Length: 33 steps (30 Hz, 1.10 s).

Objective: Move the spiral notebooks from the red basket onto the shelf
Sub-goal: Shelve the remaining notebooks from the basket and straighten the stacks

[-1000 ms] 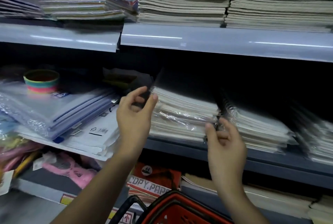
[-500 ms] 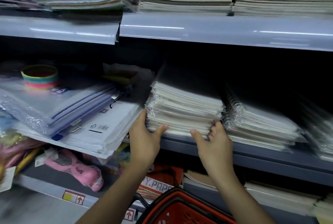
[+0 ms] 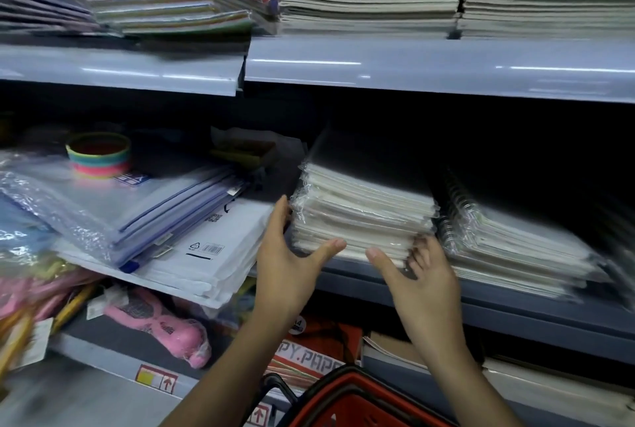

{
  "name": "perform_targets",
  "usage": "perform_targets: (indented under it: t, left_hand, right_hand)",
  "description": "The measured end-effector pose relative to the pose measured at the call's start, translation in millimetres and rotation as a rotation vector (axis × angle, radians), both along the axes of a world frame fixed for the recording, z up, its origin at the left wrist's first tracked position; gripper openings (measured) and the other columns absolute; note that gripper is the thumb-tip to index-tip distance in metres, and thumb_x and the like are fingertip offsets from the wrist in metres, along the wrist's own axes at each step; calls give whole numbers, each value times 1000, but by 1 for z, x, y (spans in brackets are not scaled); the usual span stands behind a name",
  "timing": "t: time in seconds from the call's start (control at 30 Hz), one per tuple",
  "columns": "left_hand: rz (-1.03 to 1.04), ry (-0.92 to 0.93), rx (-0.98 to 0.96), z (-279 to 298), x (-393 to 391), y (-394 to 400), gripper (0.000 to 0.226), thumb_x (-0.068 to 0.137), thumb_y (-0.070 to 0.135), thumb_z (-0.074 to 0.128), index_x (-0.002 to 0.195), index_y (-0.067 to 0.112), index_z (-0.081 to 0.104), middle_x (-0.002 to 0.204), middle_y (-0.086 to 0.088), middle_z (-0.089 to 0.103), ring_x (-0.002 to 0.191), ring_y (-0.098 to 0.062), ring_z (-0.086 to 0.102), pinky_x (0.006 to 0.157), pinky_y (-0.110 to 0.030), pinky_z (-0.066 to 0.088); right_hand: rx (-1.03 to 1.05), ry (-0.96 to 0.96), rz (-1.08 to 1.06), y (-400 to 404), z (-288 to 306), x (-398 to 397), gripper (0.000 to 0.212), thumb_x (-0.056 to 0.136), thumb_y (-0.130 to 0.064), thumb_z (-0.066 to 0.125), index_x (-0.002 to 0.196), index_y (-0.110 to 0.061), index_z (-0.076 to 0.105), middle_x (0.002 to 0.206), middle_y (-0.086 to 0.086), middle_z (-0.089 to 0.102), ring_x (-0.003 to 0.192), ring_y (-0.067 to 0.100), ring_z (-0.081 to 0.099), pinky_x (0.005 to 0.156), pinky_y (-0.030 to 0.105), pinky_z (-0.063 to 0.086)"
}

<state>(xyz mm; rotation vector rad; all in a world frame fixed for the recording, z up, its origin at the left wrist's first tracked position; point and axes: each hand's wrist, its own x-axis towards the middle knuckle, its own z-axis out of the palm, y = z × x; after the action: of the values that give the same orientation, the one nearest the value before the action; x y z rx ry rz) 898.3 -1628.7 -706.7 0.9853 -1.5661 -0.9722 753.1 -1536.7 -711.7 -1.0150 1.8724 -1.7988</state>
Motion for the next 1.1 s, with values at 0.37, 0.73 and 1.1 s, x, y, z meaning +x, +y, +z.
perform_targets:
  t: [0.37,0.73,1.1]
  left_hand:
    - [129,105,-136,40,-31,-18,62,77,50,79,132,37,53,127,12,57,120,-3,52,106,-35,46]
    - [28,24,-81,23,-17,-33,97,65,52,86,147,31,41,147,13,49,136,-2,43,112,-27,37]
    - [12,132,6,18,-18,-31,84,70,46,85,144,30,49,136,22,54,128,3,48,101,-13,36]
  right_hand:
    - [-166,-246,-186,-26,4,6,65,78,-56,73,124,-11,66,125,0,70,116,7,64,105,32,47]
    - [-107,-152,-95,-13,14,10,100,78,-52,76,156,-39,14,138,-9,54,122,6,56,101,29,41]
    - [-123,-94,-82,-18,16,-2,71,89,-60,55,152,-34,34,108,-34,45,107,-5,53,89,17,37]
